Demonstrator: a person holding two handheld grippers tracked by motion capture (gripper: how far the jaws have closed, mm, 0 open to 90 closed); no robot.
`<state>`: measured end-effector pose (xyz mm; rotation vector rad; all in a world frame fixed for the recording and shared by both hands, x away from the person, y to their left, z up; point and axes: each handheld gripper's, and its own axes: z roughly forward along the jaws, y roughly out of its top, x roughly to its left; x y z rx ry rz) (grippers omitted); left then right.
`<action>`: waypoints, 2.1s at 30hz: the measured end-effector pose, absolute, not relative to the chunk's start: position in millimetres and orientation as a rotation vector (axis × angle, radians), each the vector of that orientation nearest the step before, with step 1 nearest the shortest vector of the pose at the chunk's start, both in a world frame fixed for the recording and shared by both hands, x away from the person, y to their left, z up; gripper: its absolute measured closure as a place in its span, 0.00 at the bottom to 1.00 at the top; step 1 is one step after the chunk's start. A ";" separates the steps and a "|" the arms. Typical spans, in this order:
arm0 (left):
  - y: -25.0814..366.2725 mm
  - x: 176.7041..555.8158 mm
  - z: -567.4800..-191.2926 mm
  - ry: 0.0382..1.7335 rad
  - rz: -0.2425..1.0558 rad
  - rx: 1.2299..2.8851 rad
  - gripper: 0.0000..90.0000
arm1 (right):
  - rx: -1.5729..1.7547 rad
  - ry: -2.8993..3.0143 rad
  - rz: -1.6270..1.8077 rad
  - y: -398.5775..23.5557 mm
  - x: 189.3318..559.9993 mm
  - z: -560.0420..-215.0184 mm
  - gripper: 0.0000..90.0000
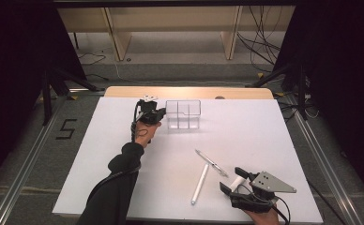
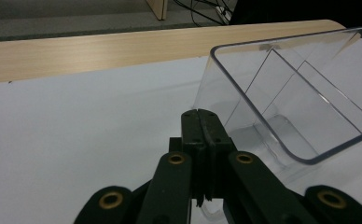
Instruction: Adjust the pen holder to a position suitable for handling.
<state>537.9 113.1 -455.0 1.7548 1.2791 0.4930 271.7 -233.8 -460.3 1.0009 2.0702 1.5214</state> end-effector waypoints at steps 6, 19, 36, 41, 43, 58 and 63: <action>107.8 537.9 -455.4 1.279 0.485 1.742 0.99 | 1.001 2.072 1.521 -232.8 271.7 -460.7 0.26; 108.7 534.6 -453.0 1.290 0.493 1.735 0.89 | 1.004 2.069 1.524 -233.7 271.6 -460.6 0.26; 125.2 486.7 -434.5 1.308 0.403 1.763 0.37 | 1.022 2.044 1.520 -235.3 272.0 -460.0 0.26; 121.9 468.1 -440.0 1.287 0.371 1.790 0.32 | 1.021 2.044 1.513 -235.3 271.8 -460.1 0.26; 120.6 463.4 -441.7 1.286 0.367 1.793 0.32 | 1.027 2.041 1.511 -236.1 271.7 -459.9 0.26; 129.6 433.3 -430.8 1.180 0.388 1.796 0.27 | 1.031 2.047 1.486 -238.2 272.0 -460.0 0.26; 135.9 426.3 -433.0 1.141 0.369 1.796 0.26 | 1.032 2.055 1.478 -237.3 272.4 -460.5 0.26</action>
